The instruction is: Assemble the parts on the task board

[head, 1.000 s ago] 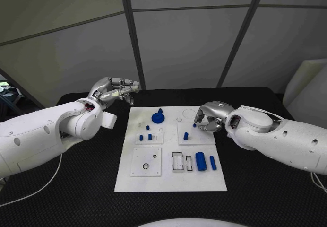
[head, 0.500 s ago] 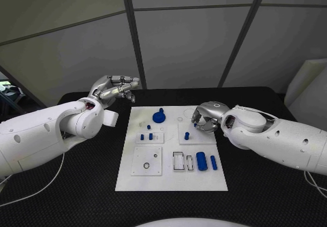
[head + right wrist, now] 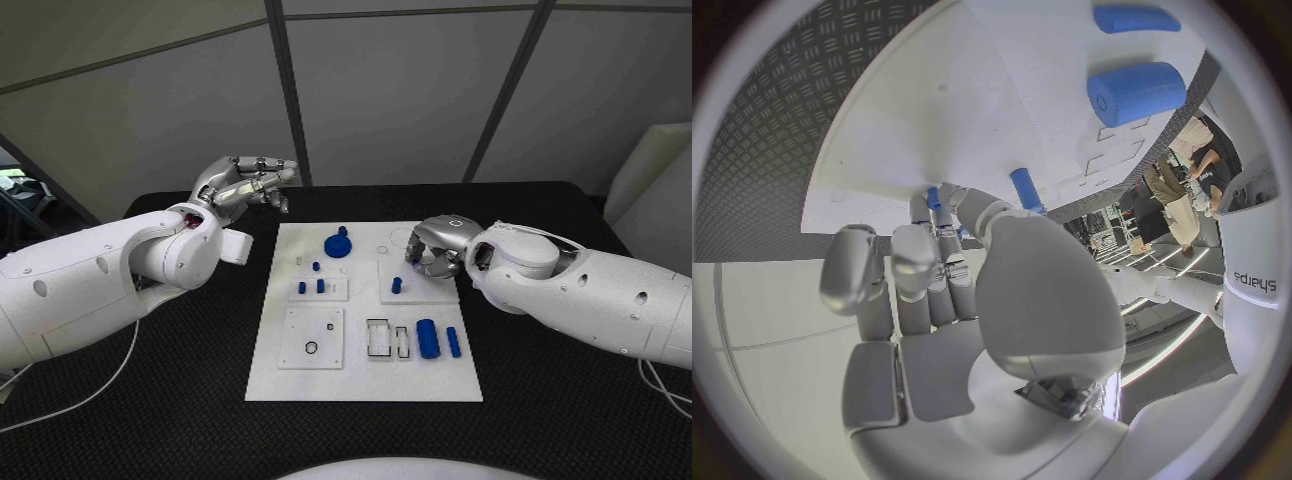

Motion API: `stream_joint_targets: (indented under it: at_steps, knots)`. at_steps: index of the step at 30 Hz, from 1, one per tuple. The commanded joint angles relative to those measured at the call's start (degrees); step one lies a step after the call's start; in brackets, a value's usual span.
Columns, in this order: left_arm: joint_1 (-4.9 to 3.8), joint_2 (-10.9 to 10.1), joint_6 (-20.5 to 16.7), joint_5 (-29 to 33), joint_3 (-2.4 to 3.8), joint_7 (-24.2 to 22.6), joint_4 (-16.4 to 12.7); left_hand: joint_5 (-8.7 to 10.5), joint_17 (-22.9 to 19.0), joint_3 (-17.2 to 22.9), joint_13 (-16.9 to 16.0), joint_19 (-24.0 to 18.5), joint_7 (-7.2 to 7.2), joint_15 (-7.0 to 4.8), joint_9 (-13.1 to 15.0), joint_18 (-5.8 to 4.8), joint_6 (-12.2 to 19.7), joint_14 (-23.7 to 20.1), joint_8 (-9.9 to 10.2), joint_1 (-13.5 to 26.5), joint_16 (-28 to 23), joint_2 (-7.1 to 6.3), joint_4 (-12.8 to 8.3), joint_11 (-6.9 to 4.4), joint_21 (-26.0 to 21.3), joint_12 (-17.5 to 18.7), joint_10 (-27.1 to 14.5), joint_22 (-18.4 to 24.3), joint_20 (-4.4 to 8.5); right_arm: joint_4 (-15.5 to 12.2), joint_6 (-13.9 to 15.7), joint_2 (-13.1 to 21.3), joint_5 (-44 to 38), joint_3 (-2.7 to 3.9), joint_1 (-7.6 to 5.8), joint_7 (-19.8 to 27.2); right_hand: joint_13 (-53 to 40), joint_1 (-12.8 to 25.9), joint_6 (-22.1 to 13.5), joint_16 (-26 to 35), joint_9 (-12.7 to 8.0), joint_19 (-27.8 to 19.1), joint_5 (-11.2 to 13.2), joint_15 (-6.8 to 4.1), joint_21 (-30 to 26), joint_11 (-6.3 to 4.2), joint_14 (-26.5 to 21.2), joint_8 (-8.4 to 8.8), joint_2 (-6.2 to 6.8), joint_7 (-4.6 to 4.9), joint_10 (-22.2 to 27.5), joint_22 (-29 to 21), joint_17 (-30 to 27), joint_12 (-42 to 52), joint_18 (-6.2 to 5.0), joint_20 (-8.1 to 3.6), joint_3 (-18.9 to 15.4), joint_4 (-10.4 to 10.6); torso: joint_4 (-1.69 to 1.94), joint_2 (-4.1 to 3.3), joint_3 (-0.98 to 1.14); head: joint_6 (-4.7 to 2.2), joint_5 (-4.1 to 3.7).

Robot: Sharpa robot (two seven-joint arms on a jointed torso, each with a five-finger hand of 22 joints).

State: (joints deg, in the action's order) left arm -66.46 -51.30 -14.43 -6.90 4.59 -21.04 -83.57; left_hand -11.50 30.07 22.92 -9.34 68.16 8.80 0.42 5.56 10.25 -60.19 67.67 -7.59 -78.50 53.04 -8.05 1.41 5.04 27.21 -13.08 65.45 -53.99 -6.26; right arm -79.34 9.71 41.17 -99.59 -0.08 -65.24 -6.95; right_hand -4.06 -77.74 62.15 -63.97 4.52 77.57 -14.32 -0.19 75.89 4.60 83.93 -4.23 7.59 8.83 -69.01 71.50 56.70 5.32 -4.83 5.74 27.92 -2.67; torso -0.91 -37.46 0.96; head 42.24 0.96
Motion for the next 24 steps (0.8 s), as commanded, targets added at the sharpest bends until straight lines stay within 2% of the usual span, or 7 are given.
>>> stream_joint_targets:
  at_steps: [1, 9, 14, 24]
  knots:
    - [-0.08, 0.0, 0.7, 0.4, 0.03, -0.9, 0.0, 0.23, -0.1, -0.2, -0.1, -0.1, 0.07, 0.06, 0.0, 0.23, 0.2, -0.1, 0.0, -0.2, -0.4, 0.22, -0.2, -0.12, -0.4, -0.3, -0.4, 0.0, 0.18, 0.0, -2.5, -0.1, -0.7, -0.10, 0.11, -0.3, -0.1, -0.6, 0.5, -0.7, 0.1, 0.6, -0.2, -0.10, 0.6, 0.05, 2.1, -0.34, -0.18, -0.02, -0.5, 0.7, 0.6, 0.2, 0.47, 0.09, 0.3, -0.1, 0.01, 0.04, 0.00, 0.10, 0.07]
    - [-0.08, 0.0, 0.7, 0.4, 0.03, -0.7, 0.1, 0.22, -0.1, -0.3, -0.1, -0.1, 0.11, 0.06, -0.1, 0.23, 0.2, -0.1, 0.0, -0.3, -0.4, 0.28, -0.3, -0.09, -0.4, -0.4, -0.5, 0.1, 0.19, 0.3, -3.7, -0.2, -2.1, -0.11, 0.23, -1.3, -0.1, -0.9, 1.1, -1.7, 0.2, 1.2, 0.3, -0.18, 1.8, -0.05, 2.0, -0.36, -0.54, -0.15, -0.9, 2.1, 1.3, 0.2, 0.74, 0.02, 0.7, -0.6, -0.01, 0.01, 0.01, 0.26, -0.06]
    - [-0.08, 0.0, 0.7, 0.4, 0.03, -0.5, 0.2, 0.22, -0.2, -0.3, -0.1, -0.1, 0.14, 0.07, -0.1, 0.23, 0.2, -0.1, 0.0, -0.4, -0.5, 0.33, -0.4, -0.08, -0.5, -0.5, -0.5, 0.1, 0.20, 0.0, -1.6, -0.2, -2.7, -0.11, 0.36, -1.1, -0.6, -2.1, 3.1, -2.6, 0.6, 2.6, 1.2, -0.63, 3.7, -0.66, 1.8, -1.16, -1.72, -0.68, -2.9, 4.5, 1.8, 0.9, 1.24, -0.30, 1.7, -1.6, -0.04, 0.01, 0.05, 0.30, -0.10]
    - [-0.08, 0.0, 0.7, 0.4, 0.03, -0.4, 0.4, 0.22, -0.2, -0.3, -0.1, -0.1, 0.14, 0.07, -0.1, 0.23, 0.2, -0.1, 0.0, -0.4, -0.5, 0.33, -0.4, -0.08, -0.5, -0.5, -0.5, 0.1, 0.20, -1.4, 2.9, 0.5, -3.0, -0.09, 0.44, -1.3, -0.8, -2.5, 3.7, -3.0, 0.8, 3.5, 1.0, -0.76, 4.9, -0.80, 1.7, -1.28, -2.14, -0.75, -3.5, 6.0, 1.8, 0.8, 1.59, -0.50, 2.3, -2.1, -0.01, 0.11, -0.01, 0.46, -0.06]
